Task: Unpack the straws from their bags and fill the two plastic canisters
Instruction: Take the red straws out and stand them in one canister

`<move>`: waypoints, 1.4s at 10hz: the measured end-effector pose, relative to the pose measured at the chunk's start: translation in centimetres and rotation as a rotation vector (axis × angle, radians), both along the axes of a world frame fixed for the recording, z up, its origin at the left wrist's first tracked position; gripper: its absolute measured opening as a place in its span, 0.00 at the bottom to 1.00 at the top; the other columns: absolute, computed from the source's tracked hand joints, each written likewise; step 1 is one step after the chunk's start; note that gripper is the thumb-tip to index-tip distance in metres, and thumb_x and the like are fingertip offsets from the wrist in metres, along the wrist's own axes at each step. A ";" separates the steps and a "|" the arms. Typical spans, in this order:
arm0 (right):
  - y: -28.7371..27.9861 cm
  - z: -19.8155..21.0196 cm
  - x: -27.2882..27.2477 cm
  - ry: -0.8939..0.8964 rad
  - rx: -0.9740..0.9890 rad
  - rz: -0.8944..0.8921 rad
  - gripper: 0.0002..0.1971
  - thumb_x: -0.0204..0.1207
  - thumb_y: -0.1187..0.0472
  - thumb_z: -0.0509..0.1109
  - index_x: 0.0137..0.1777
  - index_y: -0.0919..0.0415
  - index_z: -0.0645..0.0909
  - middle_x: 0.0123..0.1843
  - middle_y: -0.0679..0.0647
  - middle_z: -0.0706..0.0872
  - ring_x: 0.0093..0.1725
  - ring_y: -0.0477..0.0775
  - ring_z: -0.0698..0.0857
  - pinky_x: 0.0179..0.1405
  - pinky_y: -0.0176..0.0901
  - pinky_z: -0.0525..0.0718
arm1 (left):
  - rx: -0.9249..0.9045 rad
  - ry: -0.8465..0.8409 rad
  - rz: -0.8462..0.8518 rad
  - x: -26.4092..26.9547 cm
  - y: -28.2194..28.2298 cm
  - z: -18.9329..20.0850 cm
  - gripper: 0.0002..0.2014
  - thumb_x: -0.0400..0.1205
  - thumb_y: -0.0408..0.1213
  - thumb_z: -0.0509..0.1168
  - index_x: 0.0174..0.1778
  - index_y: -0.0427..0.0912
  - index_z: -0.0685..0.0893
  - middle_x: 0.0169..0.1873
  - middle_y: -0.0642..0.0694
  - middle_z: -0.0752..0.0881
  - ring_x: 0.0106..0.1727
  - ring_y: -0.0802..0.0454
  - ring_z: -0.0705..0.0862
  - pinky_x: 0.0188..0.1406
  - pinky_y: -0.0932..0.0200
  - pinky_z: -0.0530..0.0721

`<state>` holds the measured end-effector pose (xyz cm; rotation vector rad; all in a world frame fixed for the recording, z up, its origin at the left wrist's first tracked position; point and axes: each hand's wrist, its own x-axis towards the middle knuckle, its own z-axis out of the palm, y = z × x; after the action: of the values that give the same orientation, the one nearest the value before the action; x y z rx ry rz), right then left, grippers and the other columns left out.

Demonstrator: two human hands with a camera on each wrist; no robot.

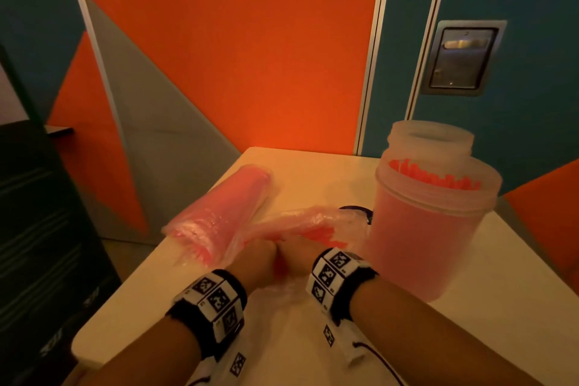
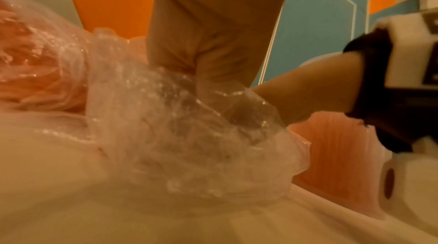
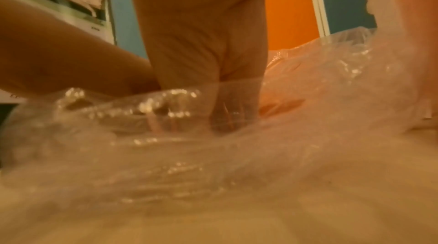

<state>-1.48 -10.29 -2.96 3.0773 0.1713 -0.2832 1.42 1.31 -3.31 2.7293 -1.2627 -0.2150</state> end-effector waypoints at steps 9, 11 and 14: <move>-3.1 1.9 -4.1 0.043 0.153 0.088 0.15 0.82 0.58 0.61 0.60 0.67 0.81 0.57 0.64 0.86 0.55 0.64 0.84 0.52 0.50 0.79 | -0.084 0.126 0.055 0.3 -3.5 3.5 0.19 0.81 0.34 0.61 0.68 0.36 0.78 0.66 0.39 0.80 0.66 0.44 0.79 0.63 0.58 0.75; -4.2 0.7 -5.8 -0.148 -0.010 0.021 0.13 0.80 0.61 0.60 0.62 0.58 0.78 0.60 0.59 0.84 0.63 0.61 0.80 0.72 0.62 0.66 | 0.163 -0.191 -0.025 -0.1 -4.9 1.7 0.23 0.84 0.48 0.56 0.70 0.36 0.71 0.67 0.36 0.74 0.67 0.40 0.73 0.67 0.51 0.69; -4.0 0.5 -6.0 -0.194 -0.092 -0.013 0.16 0.81 0.64 0.55 0.64 0.56 0.78 0.62 0.58 0.82 0.65 0.61 0.78 0.75 0.66 0.58 | 0.214 -0.460 -0.045 0.0 -4.8 2.0 0.18 0.84 0.42 0.54 0.63 0.35 0.78 0.64 0.36 0.74 0.62 0.39 0.75 0.61 0.49 0.71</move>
<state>-7.45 -14.28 -2.49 2.9917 0.1267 0.0080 1.46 -3.49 -1.34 3.0489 -1.4815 0.3130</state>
